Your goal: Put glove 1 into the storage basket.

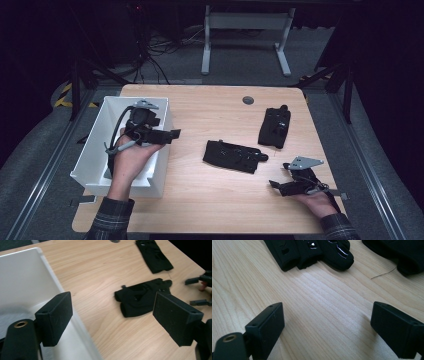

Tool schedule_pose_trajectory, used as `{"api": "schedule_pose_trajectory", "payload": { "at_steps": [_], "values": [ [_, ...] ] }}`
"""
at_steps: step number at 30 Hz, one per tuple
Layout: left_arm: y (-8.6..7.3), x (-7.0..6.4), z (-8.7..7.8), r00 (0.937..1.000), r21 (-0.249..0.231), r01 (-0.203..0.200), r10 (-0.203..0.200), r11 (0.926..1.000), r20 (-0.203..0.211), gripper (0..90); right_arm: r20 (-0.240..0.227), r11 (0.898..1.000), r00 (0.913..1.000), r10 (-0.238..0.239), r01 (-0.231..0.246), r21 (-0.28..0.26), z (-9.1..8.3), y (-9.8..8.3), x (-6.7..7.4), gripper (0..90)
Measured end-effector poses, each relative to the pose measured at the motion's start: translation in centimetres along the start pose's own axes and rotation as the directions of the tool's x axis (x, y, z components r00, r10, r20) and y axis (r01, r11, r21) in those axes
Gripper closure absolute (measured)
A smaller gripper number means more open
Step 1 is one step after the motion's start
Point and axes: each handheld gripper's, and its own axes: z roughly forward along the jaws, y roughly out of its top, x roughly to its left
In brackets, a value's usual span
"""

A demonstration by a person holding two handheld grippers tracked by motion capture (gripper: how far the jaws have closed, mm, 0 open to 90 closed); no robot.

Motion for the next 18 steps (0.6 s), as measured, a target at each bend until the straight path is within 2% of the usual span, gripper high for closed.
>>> {"api": "schedule_pose_trajectory", "payload": {
  "at_steps": [4,10,14,16,18],
  "values": [
    [0.2,-1.9,1.0,0.9982,0.015,-0.05,0.05,0.9986,0.032,16.1,0.0,1.0,1.0,0.0,0.0,0.0,0.0,0.0,0.0,12.2],
    [0.1,-4.7,3.1,0.991,0.018,-0.11,0.108,0.9938,0.079,15.9,0.003,1.0,1.0,-0.003,0.003,0.002,0.0,0.0,0.0,11.5],
    [-0.3,-6.2,4.7,0.9862,0.034,-0.146,0.142,0.9888,0.085,16.2,0.003,1.0,1.0,-0.004,0.004,0.0,0.0,0.0,0.0,11.5],
    [-0.4,-6.6,5.3,0.9846,0.041,-0.158,0.154,0.9866,0.083,17.1,0.002,1.0,1.0,-0.002,0.002,0.001,0.0,0.0,0.0,11.4],
    [-0.8,-7.0,6.4,0.9824,0.057,-0.168,0.162,0.9842,0.093,21.1,0.002,1.0,1.0,-0.004,0.004,0.002,0.0,0.0,0.0,11.4]
  ]
}}
